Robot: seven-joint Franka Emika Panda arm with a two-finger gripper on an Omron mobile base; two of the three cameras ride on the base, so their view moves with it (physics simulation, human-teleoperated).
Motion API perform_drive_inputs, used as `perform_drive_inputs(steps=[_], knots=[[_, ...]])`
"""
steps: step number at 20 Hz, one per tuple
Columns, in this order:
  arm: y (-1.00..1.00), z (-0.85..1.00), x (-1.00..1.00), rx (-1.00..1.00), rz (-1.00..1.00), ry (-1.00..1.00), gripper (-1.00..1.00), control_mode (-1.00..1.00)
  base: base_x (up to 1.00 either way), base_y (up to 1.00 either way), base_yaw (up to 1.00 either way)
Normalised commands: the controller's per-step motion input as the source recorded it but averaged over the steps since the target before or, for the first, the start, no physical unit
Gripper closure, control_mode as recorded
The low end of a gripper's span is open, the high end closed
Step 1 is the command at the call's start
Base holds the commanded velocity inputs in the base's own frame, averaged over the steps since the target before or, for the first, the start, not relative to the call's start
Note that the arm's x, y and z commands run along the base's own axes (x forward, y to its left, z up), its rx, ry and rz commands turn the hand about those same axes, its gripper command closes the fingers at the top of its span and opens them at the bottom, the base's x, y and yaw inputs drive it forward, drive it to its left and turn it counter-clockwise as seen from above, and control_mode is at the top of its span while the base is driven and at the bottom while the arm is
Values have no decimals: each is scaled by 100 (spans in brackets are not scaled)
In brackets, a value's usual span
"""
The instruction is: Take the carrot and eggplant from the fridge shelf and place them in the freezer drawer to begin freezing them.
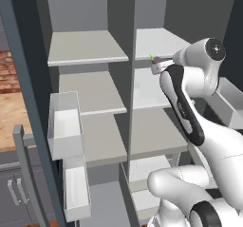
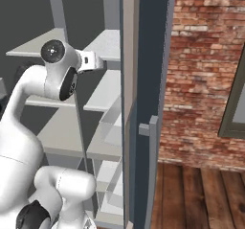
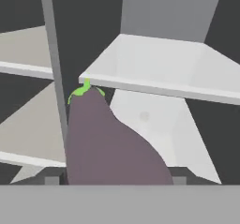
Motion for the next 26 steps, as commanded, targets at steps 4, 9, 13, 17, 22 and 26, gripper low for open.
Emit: perform_drive_inputs(steps=[4,9,13,17,22,26], knots=[[26,-11,-65,0,-7,23,100,-100,0,0,0],[7,-34,-55,0,-1,19,100,-100,0,0,0],[0,-38,-56,5,0,11,100,-100,0,0,0],[1,-33,-52,5,0,4,100,100,-23,2,0],[0,0,0,0,0,0,100,100,-100,18,0],[0,0,0,0,0,0,100,100,-82,30,0]])
